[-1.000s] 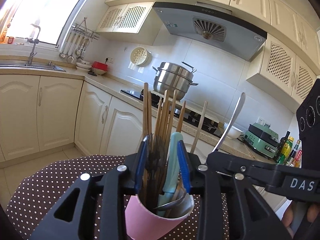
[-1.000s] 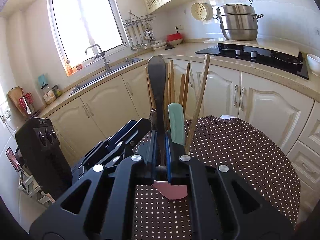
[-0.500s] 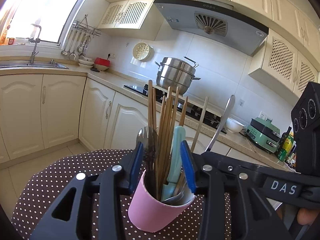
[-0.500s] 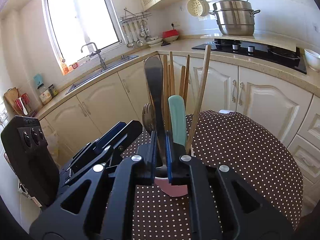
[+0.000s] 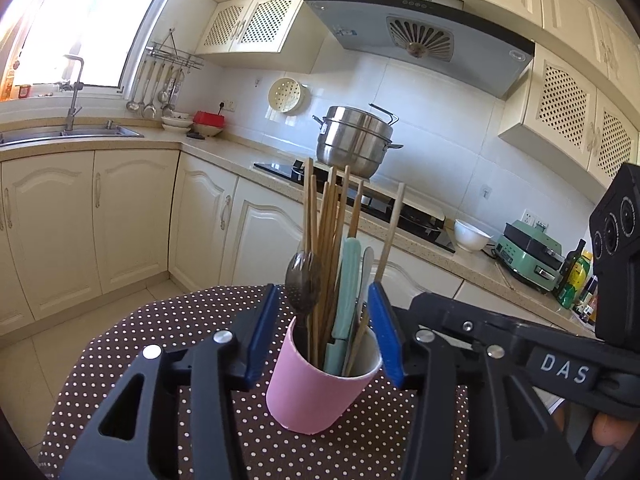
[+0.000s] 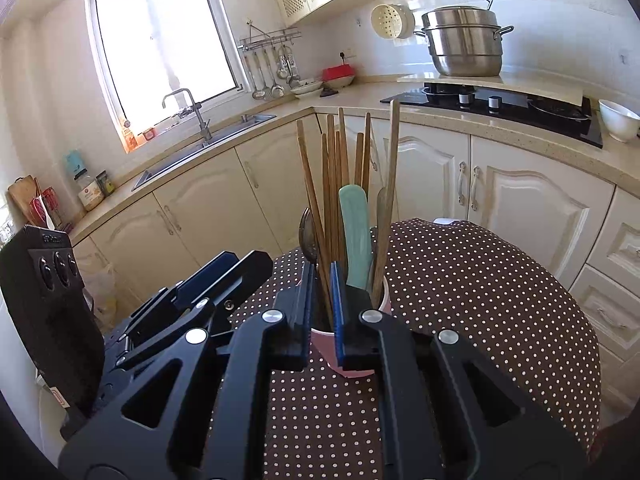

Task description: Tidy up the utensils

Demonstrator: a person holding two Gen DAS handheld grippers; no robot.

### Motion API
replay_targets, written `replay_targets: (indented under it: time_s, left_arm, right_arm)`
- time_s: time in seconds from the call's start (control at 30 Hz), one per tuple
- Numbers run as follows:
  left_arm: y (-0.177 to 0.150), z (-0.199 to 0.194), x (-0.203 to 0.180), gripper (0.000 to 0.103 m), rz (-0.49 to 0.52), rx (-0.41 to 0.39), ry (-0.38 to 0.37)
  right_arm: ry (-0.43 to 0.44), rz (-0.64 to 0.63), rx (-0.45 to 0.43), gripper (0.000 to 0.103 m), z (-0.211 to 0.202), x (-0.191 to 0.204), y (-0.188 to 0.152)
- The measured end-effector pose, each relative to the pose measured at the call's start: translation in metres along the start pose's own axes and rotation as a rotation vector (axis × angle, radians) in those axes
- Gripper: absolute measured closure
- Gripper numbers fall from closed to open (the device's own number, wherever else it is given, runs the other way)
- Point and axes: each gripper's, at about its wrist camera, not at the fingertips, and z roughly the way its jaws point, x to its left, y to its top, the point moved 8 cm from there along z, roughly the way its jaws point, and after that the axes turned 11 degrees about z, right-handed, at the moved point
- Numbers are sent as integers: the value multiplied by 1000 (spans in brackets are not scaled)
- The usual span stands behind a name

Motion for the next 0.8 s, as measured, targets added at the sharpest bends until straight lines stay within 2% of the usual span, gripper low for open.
replay_targets:
  time_s: [0.23,0.57,0.63,0.73,0.77,0.8]
  left_arm:
    - [5,-28,-12,54,31,-2,12]
    - [1,-74,-43,41,102,-2,15]
    - [-1,-84,-48,38,114,1,23]
    - [-2,-94,-54,34,123,13,31]
    - [-3,-99,-56,32,123,17,38]
    - [-4,-103,-57,32,119,17,42]
  right_arm:
    - [3,3,-38,93,-29,7,-11]
    - [-27,2,-134,93,-84,7,-34]
    - [-44,-9,-161,85,-98,7,-39]
    - [-57,-23,-209,59,-117,9,-44]
    - [-65,-31,-229,53,-124,10,-46]
    - [-76,-41,-249,53,-131,11,-47]
